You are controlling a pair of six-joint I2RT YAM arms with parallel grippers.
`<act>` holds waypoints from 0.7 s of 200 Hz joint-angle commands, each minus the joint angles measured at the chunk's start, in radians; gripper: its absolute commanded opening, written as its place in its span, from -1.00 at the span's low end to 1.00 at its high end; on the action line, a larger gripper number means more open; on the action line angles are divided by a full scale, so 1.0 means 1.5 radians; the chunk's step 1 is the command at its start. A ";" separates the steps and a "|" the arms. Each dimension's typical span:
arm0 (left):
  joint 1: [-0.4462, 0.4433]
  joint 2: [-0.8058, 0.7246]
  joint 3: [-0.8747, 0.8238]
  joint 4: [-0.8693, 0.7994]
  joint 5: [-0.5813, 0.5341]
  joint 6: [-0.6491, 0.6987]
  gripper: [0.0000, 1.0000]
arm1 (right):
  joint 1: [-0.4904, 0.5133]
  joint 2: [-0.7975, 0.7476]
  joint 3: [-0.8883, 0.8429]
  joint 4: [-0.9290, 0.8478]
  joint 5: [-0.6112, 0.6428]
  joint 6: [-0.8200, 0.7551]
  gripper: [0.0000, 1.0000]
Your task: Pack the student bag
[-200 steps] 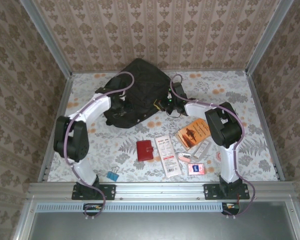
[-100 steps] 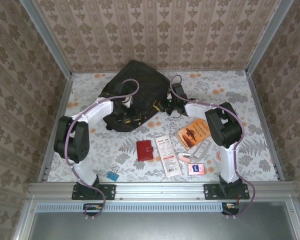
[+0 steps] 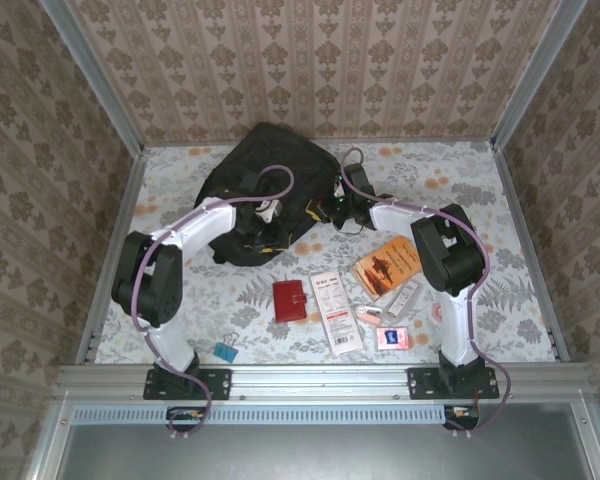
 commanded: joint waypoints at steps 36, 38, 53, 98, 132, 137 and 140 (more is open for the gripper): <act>-0.007 0.003 0.012 -0.071 -0.032 0.029 -0.55 | -0.006 0.011 0.032 0.022 -0.007 0.000 -1.00; -0.007 0.002 0.011 -0.071 -0.033 0.030 -0.57 | -0.006 0.011 0.033 0.022 -0.007 0.000 -1.00; -0.010 -0.004 0.007 -0.077 -0.046 0.036 -0.61 | -0.008 0.014 0.036 0.022 -0.007 0.001 -1.00; -0.019 -0.005 0.007 -0.092 -0.086 0.047 -0.91 | -0.009 0.021 0.042 0.022 -0.008 0.001 -1.00; -0.022 -0.025 0.023 -0.110 -0.123 0.053 -1.00 | -0.017 0.020 0.051 -0.003 -0.004 -0.013 -1.00; -0.022 -0.031 0.025 -0.113 -0.132 0.055 -1.00 | -0.019 0.019 0.052 -0.008 -0.002 -0.016 -1.00; -0.022 -0.036 0.027 -0.117 -0.139 0.057 -1.00 | -0.020 0.018 0.053 -0.011 -0.001 -0.019 -1.00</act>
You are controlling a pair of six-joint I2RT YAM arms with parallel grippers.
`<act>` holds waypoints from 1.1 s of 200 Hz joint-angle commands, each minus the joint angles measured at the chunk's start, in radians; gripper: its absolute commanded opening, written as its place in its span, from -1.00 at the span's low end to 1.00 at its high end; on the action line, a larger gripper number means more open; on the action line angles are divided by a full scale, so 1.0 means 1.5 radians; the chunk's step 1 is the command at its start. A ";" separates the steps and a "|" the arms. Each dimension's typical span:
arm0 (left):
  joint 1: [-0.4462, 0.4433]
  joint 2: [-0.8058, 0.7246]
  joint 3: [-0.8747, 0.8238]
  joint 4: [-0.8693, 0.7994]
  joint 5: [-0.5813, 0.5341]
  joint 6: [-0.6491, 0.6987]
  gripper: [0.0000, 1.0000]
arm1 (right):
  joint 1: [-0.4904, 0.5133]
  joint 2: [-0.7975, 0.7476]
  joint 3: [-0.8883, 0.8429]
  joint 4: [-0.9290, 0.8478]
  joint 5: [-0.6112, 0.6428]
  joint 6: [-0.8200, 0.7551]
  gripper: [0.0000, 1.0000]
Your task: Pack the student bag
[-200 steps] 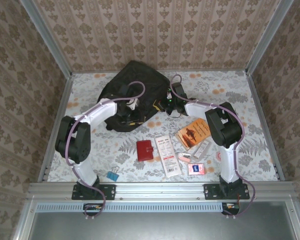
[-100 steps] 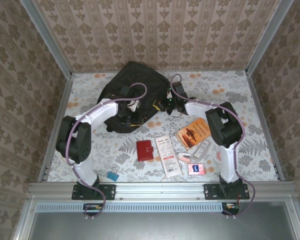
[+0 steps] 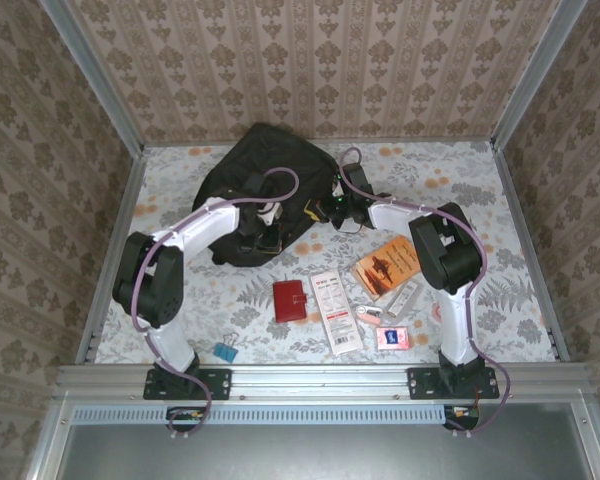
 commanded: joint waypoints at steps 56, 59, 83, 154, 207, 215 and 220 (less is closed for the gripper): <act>-0.018 -0.095 0.014 -0.114 -0.139 0.033 -1.00 | -0.040 0.003 0.063 -0.067 0.033 -0.063 -1.00; -0.017 -0.098 0.012 -0.115 -0.143 0.035 -1.00 | -0.041 0.003 0.065 -0.071 0.033 -0.065 -1.00; -0.018 -0.116 0.003 -0.124 -0.168 0.034 -1.00 | -0.048 0.005 0.078 -0.099 0.041 -0.086 -1.00; -0.018 -0.146 -0.013 -0.133 -0.220 0.040 -1.00 | -0.082 0.005 0.111 -0.181 0.066 -0.149 -1.00; -0.035 -0.130 0.005 -0.114 -0.191 0.041 -1.00 | -0.088 0.017 0.168 -0.232 0.023 -0.196 -1.00; -0.038 -0.130 0.010 -0.108 -0.185 0.032 -1.00 | -0.087 0.018 0.168 -0.232 0.012 -0.195 -0.77; -0.038 -0.132 0.013 -0.106 -0.177 0.026 -1.00 | -0.086 0.016 0.166 -0.233 0.006 -0.197 -0.53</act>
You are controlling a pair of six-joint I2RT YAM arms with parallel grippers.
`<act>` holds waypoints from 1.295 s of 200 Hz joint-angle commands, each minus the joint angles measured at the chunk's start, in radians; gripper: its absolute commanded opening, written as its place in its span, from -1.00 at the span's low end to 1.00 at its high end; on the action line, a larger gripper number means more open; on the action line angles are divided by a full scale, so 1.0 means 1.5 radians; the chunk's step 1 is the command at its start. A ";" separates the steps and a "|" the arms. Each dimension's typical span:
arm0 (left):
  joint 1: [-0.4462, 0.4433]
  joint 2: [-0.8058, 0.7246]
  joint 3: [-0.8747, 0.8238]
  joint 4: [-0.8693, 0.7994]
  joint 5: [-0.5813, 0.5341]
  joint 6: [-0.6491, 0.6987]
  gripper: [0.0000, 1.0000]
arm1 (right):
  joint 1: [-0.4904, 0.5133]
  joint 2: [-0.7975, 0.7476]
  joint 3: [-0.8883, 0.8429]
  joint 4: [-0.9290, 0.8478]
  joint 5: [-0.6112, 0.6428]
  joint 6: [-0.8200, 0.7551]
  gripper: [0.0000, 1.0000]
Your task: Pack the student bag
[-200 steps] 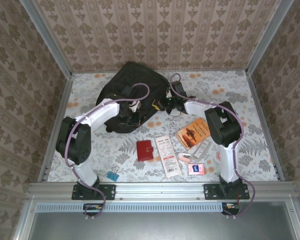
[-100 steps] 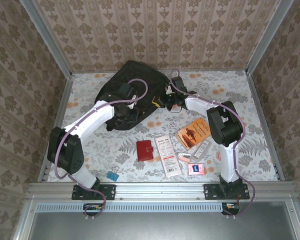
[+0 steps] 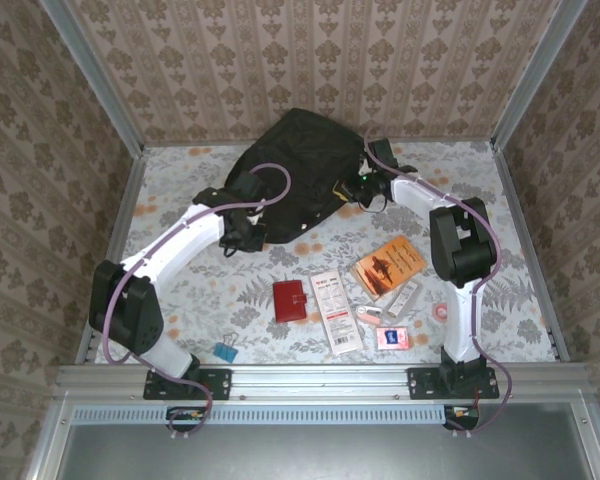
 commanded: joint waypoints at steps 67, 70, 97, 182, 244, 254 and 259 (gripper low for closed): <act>0.063 -0.019 0.018 0.089 0.224 -0.192 -0.44 | 0.035 -0.109 -0.066 -0.026 0.046 -0.104 0.07; 0.066 -0.017 0.014 0.095 0.233 -0.205 -0.43 | 0.038 -0.116 -0.071 -0.027 0.052 -0.098 0.05; 0.067 -0.020 -0.028 0.162 0.276 -0.320 -0.34 | 0.051 -0.163 -0.152 0.038 0.054 0.000 0.06; 0.089 -0.043 -0.041 0.173 0.224 -0.397 -0.26 | 0.135 -0.189 -0.323 0.271 0.050 0.258 0.16; 0.100 -0.069 -0.068 0.183 0.222 -0.411 -0.28 | 0.155 -0.116 -0.333 0.436 0.057 0.334 -0.40; 0.099 -0.071 -0.068 0.183 0.223 -0.409 -0.29 | 0.157 -0.108 -0.334 0.450 0.056 0.337 -0.53; 0.099 -0.071 -0.067 0.183 0.223 -0.409 -0.29 | 0.157 -0.105 -0.334 0.455 0.057 0.336 -0.56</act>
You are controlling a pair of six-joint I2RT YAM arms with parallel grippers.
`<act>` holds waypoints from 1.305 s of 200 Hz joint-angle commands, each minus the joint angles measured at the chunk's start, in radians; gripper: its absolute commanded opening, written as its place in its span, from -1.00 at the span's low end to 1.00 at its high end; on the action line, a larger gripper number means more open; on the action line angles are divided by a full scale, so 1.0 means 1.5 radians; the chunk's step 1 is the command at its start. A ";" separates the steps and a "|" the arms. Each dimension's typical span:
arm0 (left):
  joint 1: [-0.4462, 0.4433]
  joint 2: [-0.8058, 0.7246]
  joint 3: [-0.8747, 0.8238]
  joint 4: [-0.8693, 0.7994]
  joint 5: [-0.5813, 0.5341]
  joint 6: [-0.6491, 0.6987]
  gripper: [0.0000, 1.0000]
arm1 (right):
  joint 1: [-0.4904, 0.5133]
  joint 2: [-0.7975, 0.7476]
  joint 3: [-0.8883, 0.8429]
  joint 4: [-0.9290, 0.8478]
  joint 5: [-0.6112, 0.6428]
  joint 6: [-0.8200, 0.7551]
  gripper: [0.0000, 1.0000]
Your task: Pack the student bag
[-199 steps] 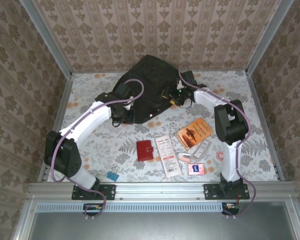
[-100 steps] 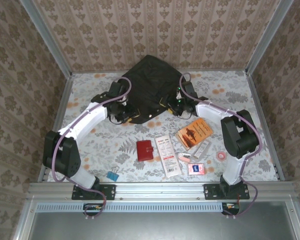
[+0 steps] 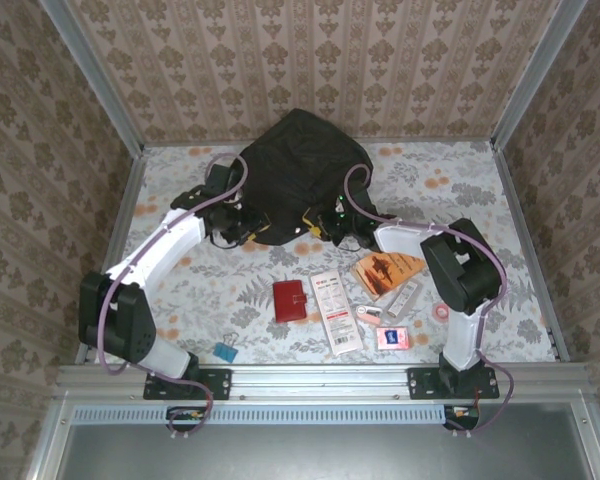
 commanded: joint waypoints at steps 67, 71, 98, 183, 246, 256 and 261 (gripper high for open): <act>0.004 -0.012 0.015 -0.015 -0.013 -0.002 -0.28 | 0.008 0.038 -0.010 0.067 0.020 0.007 -0.27; 0.005 -0.013 0.016 -0.015 -0.014 -0.002 -0.28 | 0.008 0.040 -0.011 0.068 0.020 0.007 -0.28; 0.012 -0.014 0.022 -0.021 -0.016 0.005 -0.28 | 0.009 0.044 -0.014 0.073 0.015 0.004 -0.34; 0.012 -0.007 0.033 -0.029 -0.034 0.018 -0.28 | 0.016 0.057 0.001 0.043 0.010 -0.012 -0.22; -0.016 0.127 0.202 -0.125 -0.110 0.199 -0.23 | 0.029 0.090 0.042 0.080 0.008 0.013 -0.80; -0.017 0.149 0.224 -0.128 -0.114 0.244 -0.22 | 0.026 0.081 0.043 0.081 0.004 0.004 -0.90; -0.017 0.160 0.232 -0.128 -0.111 0.264 -0.21 | 0.024 0.076 0.042 0.086 -0.001 -0.002 -0.96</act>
